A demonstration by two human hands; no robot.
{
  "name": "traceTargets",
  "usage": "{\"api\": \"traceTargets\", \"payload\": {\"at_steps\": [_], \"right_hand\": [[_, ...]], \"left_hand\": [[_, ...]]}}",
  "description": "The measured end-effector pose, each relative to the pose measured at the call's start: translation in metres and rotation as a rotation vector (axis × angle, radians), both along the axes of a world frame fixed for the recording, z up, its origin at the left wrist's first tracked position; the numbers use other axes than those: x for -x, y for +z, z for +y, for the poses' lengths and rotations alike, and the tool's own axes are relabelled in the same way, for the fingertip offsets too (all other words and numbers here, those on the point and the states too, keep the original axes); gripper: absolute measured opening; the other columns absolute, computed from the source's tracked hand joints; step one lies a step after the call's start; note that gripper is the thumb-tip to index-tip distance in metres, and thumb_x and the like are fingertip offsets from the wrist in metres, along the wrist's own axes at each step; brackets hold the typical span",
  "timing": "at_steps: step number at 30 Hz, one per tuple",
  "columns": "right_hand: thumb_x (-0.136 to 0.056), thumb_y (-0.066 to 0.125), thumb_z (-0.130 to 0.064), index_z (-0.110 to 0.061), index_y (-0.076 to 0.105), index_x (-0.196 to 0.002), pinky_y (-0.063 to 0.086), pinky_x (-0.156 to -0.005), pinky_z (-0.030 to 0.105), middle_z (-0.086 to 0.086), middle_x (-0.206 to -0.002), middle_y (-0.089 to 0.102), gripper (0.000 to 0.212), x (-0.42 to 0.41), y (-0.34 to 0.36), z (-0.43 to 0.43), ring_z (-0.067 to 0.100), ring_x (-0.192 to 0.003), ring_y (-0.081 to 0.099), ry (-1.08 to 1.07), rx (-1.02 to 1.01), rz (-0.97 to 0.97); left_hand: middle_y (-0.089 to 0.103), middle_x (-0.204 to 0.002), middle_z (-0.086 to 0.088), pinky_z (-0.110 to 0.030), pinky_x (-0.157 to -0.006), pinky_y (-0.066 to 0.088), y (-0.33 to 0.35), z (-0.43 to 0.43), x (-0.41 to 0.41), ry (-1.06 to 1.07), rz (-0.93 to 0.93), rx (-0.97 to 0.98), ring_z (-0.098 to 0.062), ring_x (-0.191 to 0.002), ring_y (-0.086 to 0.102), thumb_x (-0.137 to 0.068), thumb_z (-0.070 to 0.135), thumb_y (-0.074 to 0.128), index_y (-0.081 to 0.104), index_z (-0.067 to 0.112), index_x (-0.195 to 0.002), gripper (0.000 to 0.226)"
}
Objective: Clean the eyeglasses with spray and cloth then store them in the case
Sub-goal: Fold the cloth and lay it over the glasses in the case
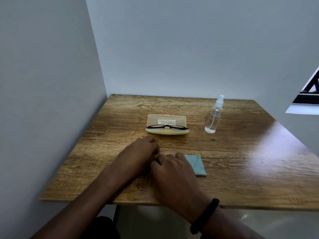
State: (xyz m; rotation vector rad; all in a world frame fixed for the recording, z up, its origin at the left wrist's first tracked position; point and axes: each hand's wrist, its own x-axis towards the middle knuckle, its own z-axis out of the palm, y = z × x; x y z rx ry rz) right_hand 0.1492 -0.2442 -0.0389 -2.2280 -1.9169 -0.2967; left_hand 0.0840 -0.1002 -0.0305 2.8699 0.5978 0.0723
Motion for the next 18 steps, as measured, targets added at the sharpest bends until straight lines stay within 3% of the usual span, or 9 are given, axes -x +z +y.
{"api": "traceTargets", "payload": {"at_steps": [4, 7, 10, 13, 16, 18], "right_hand": [[-0.058, 0.081, -0.036, -0.026, 0.067, -0.078, 0.052, -0.062, 0.033, -0.007, -0.068, 0.066, 0.026, 0.004, 0.001, -0.004, 0.012, -0.059, 0.062, -0.046, -0.054, 0.06], [-0.067, 0.077, -0.033, -0.025, 0.06, -0.072, 0.036, -0.052, 0.026, -0.008, -0.059, 0.061, 0.02, 0.004, 0.003, -0.007, 0.011, -0.049, 0.054, -0.093, -0.133, 0.145], [-0.091, 0.059, -0.034, -0.023, 0.06, -0.09, 0.043, -0.059, 0.031, -0.005, -0.08, 0.068, 0.011, 0.0, 0.007, -0.012, 0.015, -0.069, 0.063, -0.14, -0.144, 0.326], [-0.095, 0.055, -0.04, -0.029, 0.061, -0.098, 0.055, -0.07, 0.033, -0.009, -0.091, 0.07, 0.013, -0.009, 0.005, -0.02, 0.01, -0.083, 0.064, -0.232, -0.18, 0.481], [-0.093, 0.062, -0.04, -0.031, 0.063, -0.093, 0.054, -0.066, 0.024, -0.013, -0.093, 0.071, 0.009, -0.022, 0.001, -0.029, 0.004, -0.08, 0.065, -0.326, -0.21, 0.608], [-0.092, 0.065, -0.04, -0.032, 0.062, -0.088, 0.045, -0.06, 0.014, -0.017, -0.093, 0.07, 0.009, -0.03, -0.001, -0.037, 0.0, -0.079, 0.063, -0.376, -0.234, 0.636]], "left_hand": [[0.054, -0.123, 0.0, -0.029, -0.086, 0.044, 0.006, -0.001, -0.002, 0.014, 0.074, -0.048, -0.02, -0.112, 0.056, -0.099, 0.026, 0.059, 0.065, 0.022, -0.116, 0.019], [0.066, -0.115, 0.001, -0.03, -0.083, 0.046, 0.02, 0.0, -0.002, 0.048, 0.078, -0.025, -0.019, -0.109, 0.062, -0.1, 0.03, 0.061, 0.068, 0.022, -0.11, 0.015], [0.071, -0.104, 0.003, -0.027, -0.074, 0.046, 0.033, 0.003, -0.006, 0.002, 0.118, 0.026, -0.015, -0.098, 0.064, -0.099, 0.03, 0.065, 0.071, 0.021, -0.106, 0.013], [0.065, -0.087, 0.01, -0.02, -0.061, 0.038, 0.039, 0.007, -0.015, -0.034, 0.116, 0.096, -0.005, -0.078, 0.057, -0.096, 0.03, 0.07, 0.069, 0.027, -0.092, 0.005], [0.07, -0.086, 0.012, -0.024, -0.064, 0.043, 0.043, 0.005, -0.026, -0.025, 0.104, 0.185, -0.002, -0.074, 0.062, -0.095, 0.03, 0.072, 0.069, 0.032, -0.091, 0.005], [0.074, -0.078, 0.01, -0.023, -0.064, 0.047, 0.048, -0.001, -0.035, -0.022, 0.105, 0.265, -0.001, -0.069, 0.069, -0.095, 0.027, 0.072, 0.072, 0.028, -0.096, 0.001]]}}
